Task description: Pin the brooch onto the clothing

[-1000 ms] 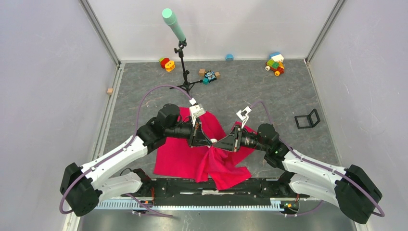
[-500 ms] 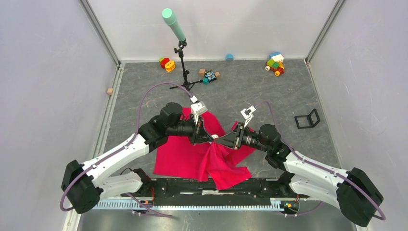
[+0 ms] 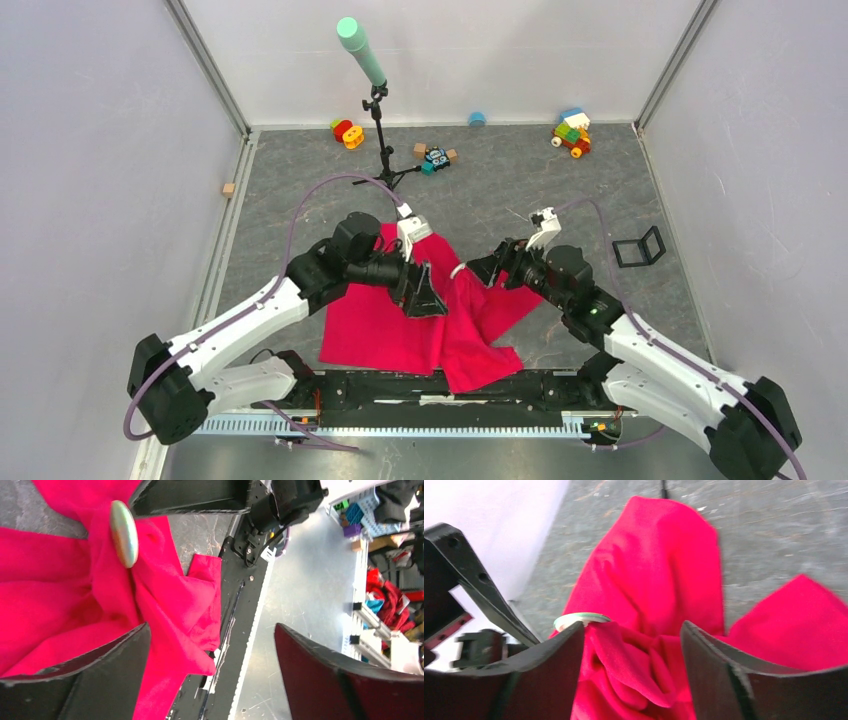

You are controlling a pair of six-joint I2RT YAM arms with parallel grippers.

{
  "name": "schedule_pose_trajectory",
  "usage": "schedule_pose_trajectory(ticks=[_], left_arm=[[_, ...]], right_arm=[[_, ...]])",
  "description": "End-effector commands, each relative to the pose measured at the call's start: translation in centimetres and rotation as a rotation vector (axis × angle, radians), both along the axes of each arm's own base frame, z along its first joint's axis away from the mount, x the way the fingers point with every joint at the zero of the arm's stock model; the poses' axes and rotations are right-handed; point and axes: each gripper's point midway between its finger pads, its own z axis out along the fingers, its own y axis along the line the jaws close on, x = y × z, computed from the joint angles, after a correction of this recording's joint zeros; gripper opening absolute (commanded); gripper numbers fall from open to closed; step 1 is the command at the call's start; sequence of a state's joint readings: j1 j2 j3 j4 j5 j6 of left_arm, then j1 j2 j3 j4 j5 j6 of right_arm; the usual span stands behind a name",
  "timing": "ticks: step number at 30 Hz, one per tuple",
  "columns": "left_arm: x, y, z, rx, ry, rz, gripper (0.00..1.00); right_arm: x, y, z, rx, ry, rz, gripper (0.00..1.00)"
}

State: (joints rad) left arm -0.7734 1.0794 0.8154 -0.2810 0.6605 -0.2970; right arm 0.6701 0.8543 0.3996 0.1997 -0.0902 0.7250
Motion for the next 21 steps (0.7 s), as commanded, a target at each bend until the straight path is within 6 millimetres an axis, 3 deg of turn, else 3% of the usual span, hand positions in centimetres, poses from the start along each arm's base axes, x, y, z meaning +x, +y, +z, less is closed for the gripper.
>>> schedule_pose_trajectory(ticks=[1, 6, 11, 15, 21], left_arm=[[2.5, 0.8, 3.3, -0.042, -0.05, 0.118, 1.0], [7.4, 2.8, 3.7, -0.011, -0.046, 0.384, 1.0], [13.2, 8.6, -1.0, 0.188, 0.067, 0.785, 1.0], [16.1, 11.7, -4.2, 0.198, 0.16, 0.933, 1.0], [19.7, 15.6, -8.0, 0.422, 0.117, 1.094, 1.0]], right_arm=[[2.2, -3.6, 3.2, -0.175, -0.107, -0.16, 0.85], [2.8, -6.3, 4.2, -0.296, -0.108, -0.25, 0.94], [3.2, -8.5, 3.2, -0.368, -0.083, -0.309, 0.98], [3.0, -9.7, -0.4, -0.463, -0.004, -0.306, 0.94], [2.1, -12.8, -6.6, -0.558, 0.126, -0.346, 0.95]])
